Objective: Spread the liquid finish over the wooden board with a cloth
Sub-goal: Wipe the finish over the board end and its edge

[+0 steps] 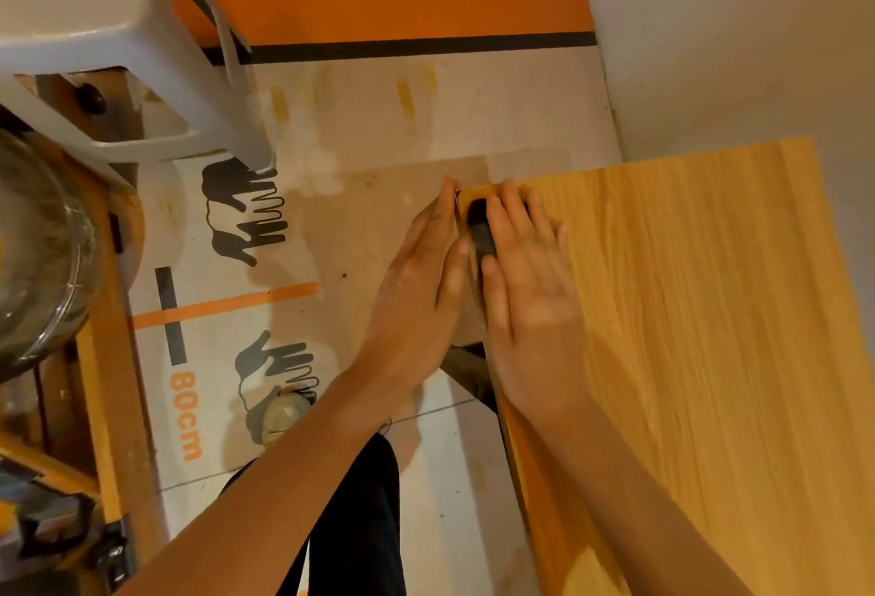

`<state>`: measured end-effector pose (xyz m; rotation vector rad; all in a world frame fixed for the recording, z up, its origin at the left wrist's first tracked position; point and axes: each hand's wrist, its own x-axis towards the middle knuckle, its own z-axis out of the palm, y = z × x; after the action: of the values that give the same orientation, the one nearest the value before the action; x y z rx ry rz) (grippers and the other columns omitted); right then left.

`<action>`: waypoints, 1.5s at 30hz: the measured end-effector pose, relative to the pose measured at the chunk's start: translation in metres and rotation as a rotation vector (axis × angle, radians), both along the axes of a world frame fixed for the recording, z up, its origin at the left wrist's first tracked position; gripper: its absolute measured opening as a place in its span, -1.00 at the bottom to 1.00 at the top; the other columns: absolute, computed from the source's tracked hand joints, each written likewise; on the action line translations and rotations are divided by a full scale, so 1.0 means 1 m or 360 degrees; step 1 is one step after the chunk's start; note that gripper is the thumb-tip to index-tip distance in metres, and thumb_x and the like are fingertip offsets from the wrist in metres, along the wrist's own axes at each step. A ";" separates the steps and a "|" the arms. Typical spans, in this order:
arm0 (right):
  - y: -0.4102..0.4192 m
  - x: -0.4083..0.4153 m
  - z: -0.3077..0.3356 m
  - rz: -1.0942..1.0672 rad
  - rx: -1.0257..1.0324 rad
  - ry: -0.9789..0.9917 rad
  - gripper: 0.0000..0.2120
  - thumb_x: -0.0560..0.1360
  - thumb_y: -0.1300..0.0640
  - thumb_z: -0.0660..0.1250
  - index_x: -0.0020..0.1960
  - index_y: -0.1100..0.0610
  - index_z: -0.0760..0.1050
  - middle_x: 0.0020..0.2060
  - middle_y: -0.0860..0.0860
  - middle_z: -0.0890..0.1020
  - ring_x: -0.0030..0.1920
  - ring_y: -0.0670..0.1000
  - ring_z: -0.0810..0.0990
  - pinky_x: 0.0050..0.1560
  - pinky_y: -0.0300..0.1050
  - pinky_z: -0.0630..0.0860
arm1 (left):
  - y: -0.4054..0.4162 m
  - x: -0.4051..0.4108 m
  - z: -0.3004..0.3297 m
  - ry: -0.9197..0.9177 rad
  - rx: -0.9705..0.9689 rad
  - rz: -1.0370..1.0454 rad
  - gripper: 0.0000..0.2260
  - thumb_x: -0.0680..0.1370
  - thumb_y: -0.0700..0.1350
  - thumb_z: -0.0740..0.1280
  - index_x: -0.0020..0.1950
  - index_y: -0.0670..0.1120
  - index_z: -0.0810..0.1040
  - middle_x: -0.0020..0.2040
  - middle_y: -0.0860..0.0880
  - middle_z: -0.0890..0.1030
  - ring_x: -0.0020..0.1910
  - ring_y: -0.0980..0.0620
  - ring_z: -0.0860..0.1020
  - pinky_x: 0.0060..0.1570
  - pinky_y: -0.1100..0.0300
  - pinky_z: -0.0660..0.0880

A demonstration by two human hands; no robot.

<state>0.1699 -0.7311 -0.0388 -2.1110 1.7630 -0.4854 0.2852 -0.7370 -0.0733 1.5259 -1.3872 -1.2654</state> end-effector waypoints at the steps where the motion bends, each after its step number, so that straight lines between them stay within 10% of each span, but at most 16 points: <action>1: 0.013 -0.005 0.002 -0.0008 0.0035 0.0016 -0.56 0.67 0.15 0.01 0.53 0.19 0.18 0.54 0.06 0.18 0.57 0.01 0.03 0.55 0.13 0.02 | -0.001 0.002 -0.001 0.0004 0.0012 -0.0030 -0.51 0.75 -0.09 0.08 0.68 0.00 0.04 0.53 0.24 0.18 0.38 0.63 0.10 0.34 0.62 0.06; 22: -0.019 -0.003 0.008 0.0109 0.0110 0.0120 -0.57 0.68 0.17 0.05 0.53 0.19 0.17 0.53 0.04 0.21 0.56 -0.01 0.06 0.56 0.06 0.02 | 0.072 0.002 0.009 0.0601 0.0329 -0.0231 -0.45 0.67 0.13 0.03 0.63 0.19 -0.09 0.58 0.38 -0.04 0.51 0.54 -0.07 0.38 0.62 -0.01; 36: 0.028 -0.029 0.015 0.0162 0.0194 0.0087 -0.55 0.66 0.21 0.08 0.53 0.22 0.17 0.54 0.08 0.20 0.57 0.04 0.04 0.52 0.23 0.06 | 0.103 -0.019 0.001 0.0529 0.0178 -0.0402 -0.20 0.65 0.13 0.27 0.54 0.28 -0.36 0.44 0.59 -0.27 0.48 0.57 -0.18 0.33 0.67 -0.03; 45: -0.001 -0.020 0.008 0.0221 0.0083 -0.0135 -0.63 0.65 0.19 0.18 0.45 0.18 0.35 0.48 0.07 0.32 0.55 0.04 0.14 0.52 0.21 0.07 | 0.123 -0.035 0.002 0.0339 0.0182 -0.0218 -0.33 0.67 0.16 0.14 0.54 0.26 -0.33 0.56 0.38 -0.19 0.42 0.60 -0.26 0.30 0.69 -0.12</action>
<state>0.1498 -0.7323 -0.0305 -2.1259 1.5539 -0.4782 0.2503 -0.6138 -0.0714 1.3429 -1.3171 -1.5668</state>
